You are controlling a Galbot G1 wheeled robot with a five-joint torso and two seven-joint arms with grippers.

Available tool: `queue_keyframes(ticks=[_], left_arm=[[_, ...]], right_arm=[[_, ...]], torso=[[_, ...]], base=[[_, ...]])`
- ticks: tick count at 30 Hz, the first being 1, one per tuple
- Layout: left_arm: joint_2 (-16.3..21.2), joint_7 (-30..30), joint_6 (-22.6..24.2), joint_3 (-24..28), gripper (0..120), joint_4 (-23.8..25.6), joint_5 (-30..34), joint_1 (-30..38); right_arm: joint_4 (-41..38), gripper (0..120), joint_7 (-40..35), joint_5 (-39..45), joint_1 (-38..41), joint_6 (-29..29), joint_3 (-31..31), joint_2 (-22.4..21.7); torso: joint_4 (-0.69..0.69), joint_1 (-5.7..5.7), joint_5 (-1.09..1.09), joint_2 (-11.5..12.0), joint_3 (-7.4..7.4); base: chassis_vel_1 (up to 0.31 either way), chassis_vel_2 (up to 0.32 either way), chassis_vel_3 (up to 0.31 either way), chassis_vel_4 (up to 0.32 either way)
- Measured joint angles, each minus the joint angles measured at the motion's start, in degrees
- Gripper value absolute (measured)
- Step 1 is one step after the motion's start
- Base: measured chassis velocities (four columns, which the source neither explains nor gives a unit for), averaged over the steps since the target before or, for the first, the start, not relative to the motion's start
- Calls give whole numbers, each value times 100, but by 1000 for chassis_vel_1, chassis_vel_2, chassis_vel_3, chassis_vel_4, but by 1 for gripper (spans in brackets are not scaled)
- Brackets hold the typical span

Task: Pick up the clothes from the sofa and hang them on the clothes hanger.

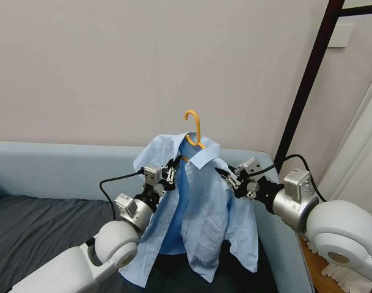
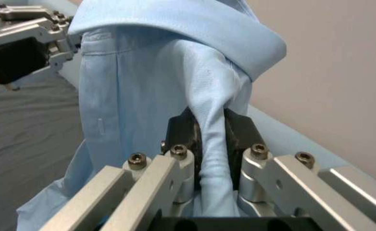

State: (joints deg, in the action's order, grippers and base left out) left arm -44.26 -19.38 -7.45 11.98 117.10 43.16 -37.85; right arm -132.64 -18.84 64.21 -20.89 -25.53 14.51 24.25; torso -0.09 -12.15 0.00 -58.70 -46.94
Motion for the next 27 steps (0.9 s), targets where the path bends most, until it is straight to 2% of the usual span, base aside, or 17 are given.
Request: queue_keyframes(ticks=[4, 8, 11, 12, 14, 15, 16, 20, 21, 24, 25, 27], left_arm=[[76, -44, 32, -154, 0, 46, 9, -179], [155, -49, 126, -425, 8, 149, -73, -568], [270, -126, 329, -587, 24, 330, -222, -804], [270, -126, 329, -587, 24, 330, -222, -804], [353, -187, 432, -726, 34, 469, -265, -939], [353, -187, 432, -726, 34, 469, -265, -939], [404, -192, 447, -821, 39, 549, -298, -1049], [501, -192, 413, -1131, 56, 837, -469, -1556], [501, -192, 413, -1131, 56, 837, -469, -1556], [507, -179, 276, -1457, 71, 1132, -683, -2159], [507, -179, 276, -1457, 71, 1132, -683, -2159], [485, -183, 187, -1645, 78, 1271, -748, -2593]], right_arm=[[10, 7, 0, 4, 46, 2, 9, 5], [0, 7, -9, 56, 87, 2, 22, -6], [-21, 7, -78, 153, 153, 2, 63, 1], [-21, 7, -78, 153, 153, 2, 63, 1], [-45, 7, -194, 261, 177, -3, 81, 15], [-45, 7, -194, 261, 177, -3, 81, 15], [-67, 7, -315, 350, 195, -29, 93, 28], [-128, 7, -519, 586, 206, -55, 100, 27], [-128, 7, -519, 586, 206, -55, 100, 27], [-174, 7, -604, 707, 174, -55, 9, 20], [-174, 7, -604, 707, 174, -55, 9, 20], [-195, 7, -655, 711, 89, -55, -111, -27]], torso=[[0, 0, 0, 0, 0], [1, 0, 2, 0, 0], [0, 0, 1, 0, 0], [0, 0, 1, 0, 0], [0, 0, 1, 0, 0], [0, 0, 1, 0, 0], [0, 0, 1, 0, 0], [1, 0, 0, 0, 0], [1, 0, 0, 0, 0], [0, 0, 1, 0, 0], [0, 0, 1, 0, 0], [1, 0, 0, 0, 0]], base=[[0, 0, 0, 0], [0, 0, 0, 0], [0, 0, 0, 0], [0, 0, 0, 0], [0, 0, 0, 0], [0, 0, 0, 0], [0, 0, 0, 0], [0, 0, 0, 0], [0, 0, 0, 0], [0, 0, 0, 0], [0, 0, 0, 0], [0, 0, 0, 0]])
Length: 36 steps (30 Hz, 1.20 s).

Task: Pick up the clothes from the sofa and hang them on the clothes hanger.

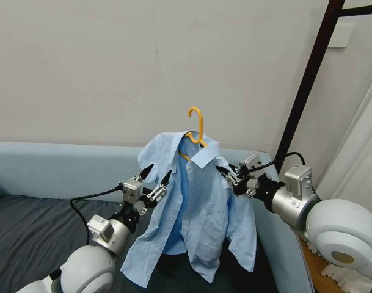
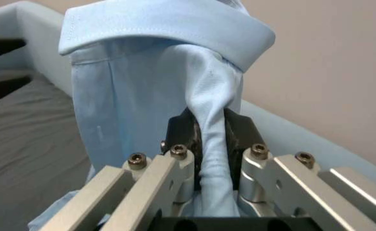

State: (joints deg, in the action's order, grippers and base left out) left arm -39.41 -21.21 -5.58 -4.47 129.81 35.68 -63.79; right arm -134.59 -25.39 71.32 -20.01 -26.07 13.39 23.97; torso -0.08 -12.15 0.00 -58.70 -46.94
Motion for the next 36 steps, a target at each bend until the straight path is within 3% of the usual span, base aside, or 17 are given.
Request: queue_keyframes(ticks=[6, 11, 19, 26, 30, 36], left_arm=[[-372, -83, -236, -610, 99, 90, -130, -1017], [-665, -108, -374, -964, 100, 21, -225, -1403], [-1183, -109, -822, -1503, 100, -287, -694, -2045], [-1578, -52, -998, -1647, 100, -428, -919, -2398], [-2316, 89, -1169, -1763, 100, -540, -1265, -2876], [-2760, 277, -1500, -2072, 100, -544, -1541, -3338]], right_arm=[[-71, 7, -227, 326, -228, -48, -594, -216], [-70, 7, -492, 863, 241, -173, -710, -371], [8, 7, -950, 1829, 1878, -657, -265, -831], [22, 7, -1156, 2127, 2110, -934, -321, -1176], [1, 7, -1404, 2300, 1976, -1170, -576, -1434], [101, 7, -1523, 1965, 1870, -1132, -651, -1611]], torso=[[-1, 0, 0, 0, 0], [-1, 0, 0, 0, 0], [0, 0, 1, 0, 0], [-2, 0, -2, 0, 0], [-1, 0, -1, 0, 0], [-1, 1, 0, 0, 0]], base=[[0, 0, 0, 0], [0, 0, 0, 0], [0, 0, 0, 0], [0, 0, 0, 0], [0, 0, 0, 0], [0, 0, 0, 0]])
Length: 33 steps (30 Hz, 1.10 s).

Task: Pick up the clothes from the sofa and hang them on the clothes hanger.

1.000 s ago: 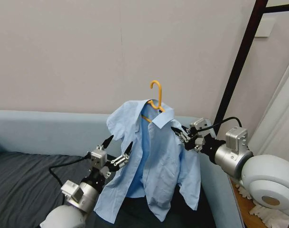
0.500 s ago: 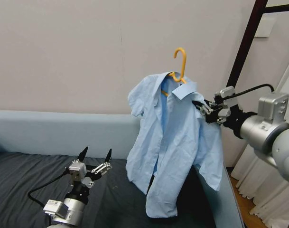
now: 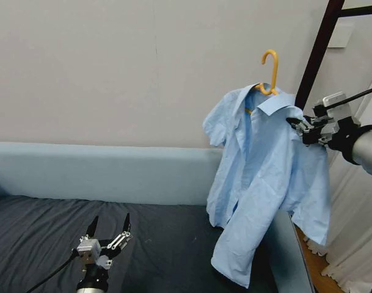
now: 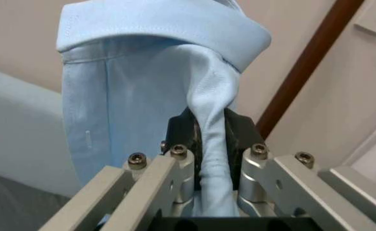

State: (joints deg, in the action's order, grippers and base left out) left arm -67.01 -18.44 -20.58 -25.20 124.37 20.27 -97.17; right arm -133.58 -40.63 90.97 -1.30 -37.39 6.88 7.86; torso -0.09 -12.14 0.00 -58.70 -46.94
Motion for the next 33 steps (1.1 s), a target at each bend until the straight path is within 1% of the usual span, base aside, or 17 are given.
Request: queue_keyframes(ticks=[1, 4, 5, 6, 8, 9, 12, 13, 15, 17, 18, 20, 21, 24, 28, 31, 33], left_arm=[[0, 0, 0, 0, 100, 0, 0, 0], [-113, 103, -206, -72, 100, -12, -254, -250], [-190, 119, -287, -35, 100, -17, -433, -333], [-190, 119, -287, -35, 100, -17, -433, -333], [-322, 145, -352, 72, 100, -24, -669, -404], [-366, 150, -372, 112, 100, -37, -742, -414], [-471, 158, -426, 218, 100, -88, -966, -445], [-471, 158, -426, 218, 100, -88, -966, -445], [-489, 159, -449, 251, 100, -115, -1037, -464], [-491, 159, -462, 252, 100, -145, -1052, -462], [-491, 159, -462, 252, 100, -145, -1052, -462], [-490, 159, -471, 271, 100, -207, -1052, -441], [-490, 159, -471, 271, 100, -207, -1052, -441], [-506, 164, -477, 372, 100, -324, -1062, -373], [-520, 164, -477, 459, 100, -418, -1061, -286], [-504, 164, -472, 498, 100, -448, -1056, -253], [-488, 164, -458, 538, 100, -462, -1049, -231]], right_arm=[[0, 7, 0, 0, 0, 0, 0, 0], [180, 7, 21, -465, -239, 92, -13, -14], [316, 7, 65, -687, -500, 124, -206, 72], [316, 7, 65, -687, -500, 124, -206, 72], [619, 7, 172, -947, -1285, 83, -1134, 344], [701, 7, 184, -1029, -1607, 72, -1420, 415], [982, 7, 329, -1422, -3158, -42, -2845, 739], [982, 7, 329, -1422, -3158, -42, -2845, 739], [1101, 7, 319, -1517, -3923, -213, -3529, 931], [1239, 7, 313, -1566, -4619, -379, -4184, 1070], [1239, 7, 313, -1566, -4619, -379, -4184, 1070], [1425, 7, 347, -1654, -5098, -452, -4716, 1134], [1425, 7, 347, -1654, -5098, -452, -4716, 1134], [1741, 7, 478, -1849, -5421, -465, -5232, 1170], [1998, 7, 573, -1908, -5463, -465, -5534, 1177], [2193, 7, 663, -2040, -5378, -456, -5560, 1143], [2485, 7, 807, -2255, -5130, -387, -5405, 1047]], torso=[[0, 0, 0, 0, 0], [-1, 0, 0, 0, 0], [-1, 0, 0, 0, 0], [-1, 0, 0, 0, 0], [4, -1, 0, 0, -1], [3, -1, 4, 0, 0], [0, -2, -5, 1, -2], [0, -2, -5, 1, -2], [-2, -1, 0, 1, 0], [-1, -1, -3, 1, -1], [-1, -1, -3, 1, -1], [-1, -1, 0, 1, -1], [-1, -1, 0, 1, -1], [-1, -1, -1, 1, -1], [-1, -1, 0, 1, 0], [0, -1, -1, 1, -1], [-1, -1, 0, 1, 0]], base=[[0, 0, 0, 0], [0, 0, 0, 0], [0, 0, 0, 0], [0, 0, 0, 0], [0, 0, 0, 0], [0, 0, 0, 0], [0, 0, 0, 0], [0, 0, 0, 0], [0, 0, 0, 0], [0, 0, 0, 0], [0, 0, 0, 0], [0, 0, 0, 0], [0, 0, 0, 0], [0, 0, 0, 0], [0, 0, 0, 0], [0, 0, 0, 0], [0, 0, 0, 0]])
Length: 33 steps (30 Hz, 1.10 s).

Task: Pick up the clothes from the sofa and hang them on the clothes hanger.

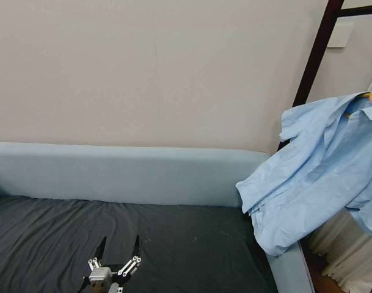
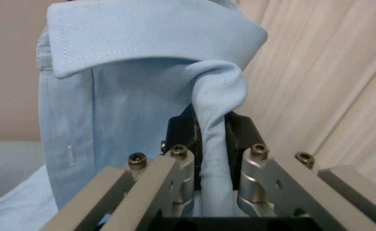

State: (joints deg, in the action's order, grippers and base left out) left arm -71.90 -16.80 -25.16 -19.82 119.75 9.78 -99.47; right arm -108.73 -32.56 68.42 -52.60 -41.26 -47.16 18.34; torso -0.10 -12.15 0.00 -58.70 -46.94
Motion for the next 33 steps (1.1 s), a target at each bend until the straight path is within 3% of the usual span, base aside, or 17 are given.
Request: queue_keyframes(ticks=[2, 6, 10, 14, 18, 20, 22, 25, 33], left_arm=[[2, 0, 14, 25, 100, -15, 1, 12], [7, 0, 27, 94, 100, -58, 4, 39], [11, 0, 36, 130, 100, -59, 9, 54], [23, 0, 40, 160, 100, -59, 16, 55], [-2, 0, 47, 200, 100, -29, 24, -7], [1, 0, 60, 226, 100, -30, 26, 8], [24, 0, 121, 304, 100, -40, 26, 70], [55, 8, 133, 335, 100, -42, 20, 80], [51, -11, 133, 240, 100, 1, -16, 4]], right_arm=[[183, 7, 88, -128, 254, 62, 252, -65], [984, 7, 357, -709, 1791, 417, 1788, -297], [1613, 7, 733, -1180, 2400, 769, 2457, -359], [1947, 7, 945, -1373, 2438, 1018, 2546, -334], [2462, 7, 1498, -2020, 2195, 1973, 2608, -97], [2562, 7, 1589, -2111, 2190, 2111, 2620, -76], [2811, 7, 1792, -2306, 2190, 2413, 2644, -67], [2863, 7, 1841, -2364, 2169, 2500, 2647, -79], [2333, 7, 1803, -2880, 1853, 2605, 2513, 49]], torso=[[-1, 0, 0, 0, 0], [4, 0, 1, 0, -1], [2, 0, 0, 0, -1], [-3, 0, 0, 0, 0], [4, 0, -4, 1, -1], [6, 0, -3, 0, -1], [0, 0, 0, 0, -1], [-3, 0, 0, 0, 0], [3, 0, 2, 0, 0]], base=[[0, 0, 0, 0], [0, 0, 0, 0], [0, 0, 0, 0], [0, 0, 0, 0], [0, 0, 0, 0], [0, 0, 0, 0], [0, 0, 0, 0], [0, 0, 0, 0], [0, 0, 0, 0]])
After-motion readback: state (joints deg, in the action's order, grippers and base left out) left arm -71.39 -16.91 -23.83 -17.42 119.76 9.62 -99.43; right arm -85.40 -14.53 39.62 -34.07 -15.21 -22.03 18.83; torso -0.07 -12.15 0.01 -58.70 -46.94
